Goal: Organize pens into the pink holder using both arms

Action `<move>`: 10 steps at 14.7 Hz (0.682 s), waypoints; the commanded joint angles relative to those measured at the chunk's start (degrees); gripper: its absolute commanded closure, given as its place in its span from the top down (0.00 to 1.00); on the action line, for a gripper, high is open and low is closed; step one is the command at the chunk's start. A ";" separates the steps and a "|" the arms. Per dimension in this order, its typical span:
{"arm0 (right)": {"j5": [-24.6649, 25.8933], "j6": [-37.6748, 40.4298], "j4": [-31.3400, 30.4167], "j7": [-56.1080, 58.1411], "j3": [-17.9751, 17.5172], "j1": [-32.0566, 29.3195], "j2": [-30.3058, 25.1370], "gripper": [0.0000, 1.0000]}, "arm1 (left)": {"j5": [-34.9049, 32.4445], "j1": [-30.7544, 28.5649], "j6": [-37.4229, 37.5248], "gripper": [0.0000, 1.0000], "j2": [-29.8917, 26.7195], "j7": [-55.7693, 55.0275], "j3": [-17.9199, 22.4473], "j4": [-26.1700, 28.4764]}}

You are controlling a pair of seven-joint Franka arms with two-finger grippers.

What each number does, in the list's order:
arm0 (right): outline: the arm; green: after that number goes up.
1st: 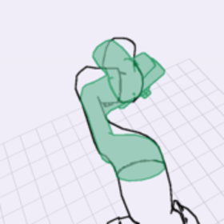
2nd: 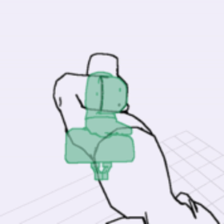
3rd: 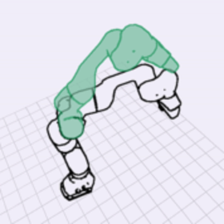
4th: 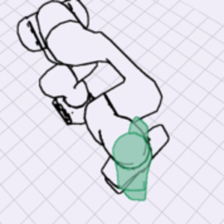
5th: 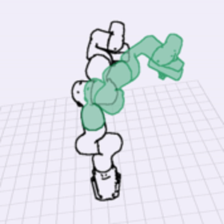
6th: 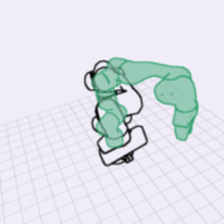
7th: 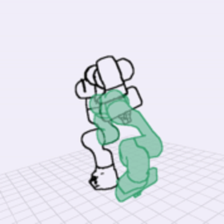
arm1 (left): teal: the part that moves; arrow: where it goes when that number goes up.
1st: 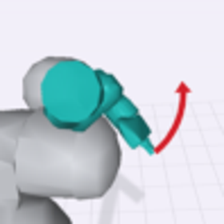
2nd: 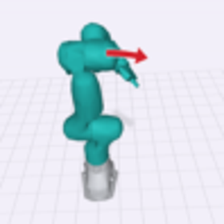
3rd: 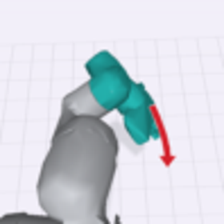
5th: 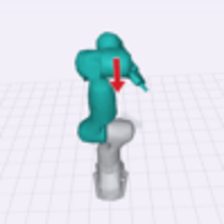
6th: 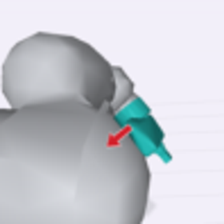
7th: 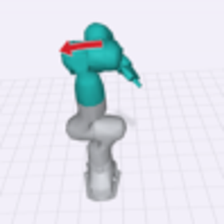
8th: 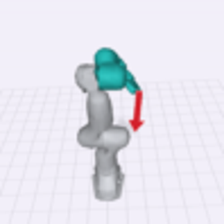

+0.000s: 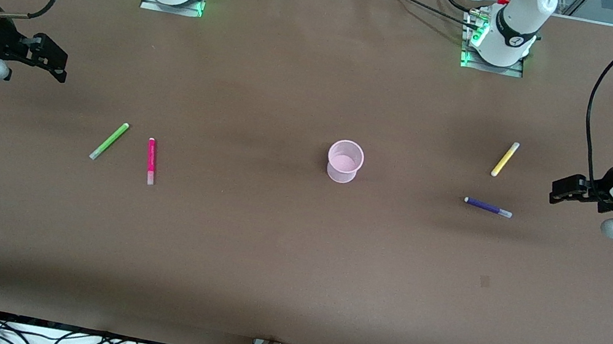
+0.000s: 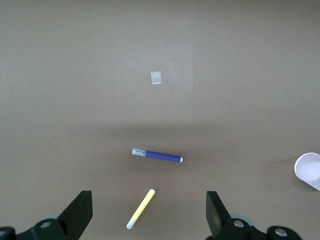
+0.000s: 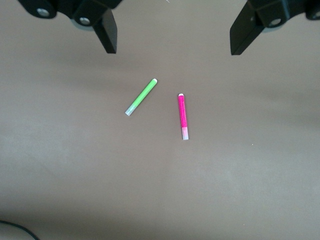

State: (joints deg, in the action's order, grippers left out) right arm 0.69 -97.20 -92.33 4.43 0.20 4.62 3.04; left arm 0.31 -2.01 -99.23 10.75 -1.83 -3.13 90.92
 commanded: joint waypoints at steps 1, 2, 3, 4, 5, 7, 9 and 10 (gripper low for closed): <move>-0.25 -0.10 -1.19 -0.03 -0.03 -0.23 -1.37 1.00 | 0.13 -0.45 0.26 1.00 0.41 -0.28 -0.13 -1.19; -0.34 -0.10 -1.19 0.14 0.15 -0.31 -1.29 1.00 | 0.13 -0.45 0.44 1.00 0.41 -0.37 -0.13 -1.27; -0.52 -0.18 -1.19 0.23 0.76 -0.23 -1.20 1.00 | 0.13 -0.53 0.70 1.00 0.41 -0.46 -0.04 -1.10; -0.87 -0.18 -1.19 0.23 1.11 -0.31 -1.11 1.00 | 0.13 -0.53 1.31 1.00 0.41 -1.24 -0.12 -0.84; -0.96 -0.36 -1.28 0.23 1.38 -0.23 -1.11 1.00 | 0.13 -0.53 1.58 1.00 0.50 -3.69 -0.04 -0.57; -1.05 -0.80 -1.28 0.23 1.38 -0.23 -1.02 1.00 | 0.74 -0.53 1.50 1.00 1.81 -10.01 -0.12 -0.39; -1.05 -0.71 -1.36 0.23 1.29 -0.23 -1.02 1.00 | 3.46 -0.80 0.45 1.00 3.57 -12.67 0.05 -0.31; -1.05 -0.80 -1.28 0.23 1.29 -0.23 -1.02 1.00 | 3.55 -0.89 -1.47 1.00 3.92 -14.59 0.05 0.39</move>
State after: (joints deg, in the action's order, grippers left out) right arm 0.65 -97.36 -92.53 4.45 1.57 4.61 3.05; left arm 2.04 -2.41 -98.83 13.03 -13.07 -3.08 91.29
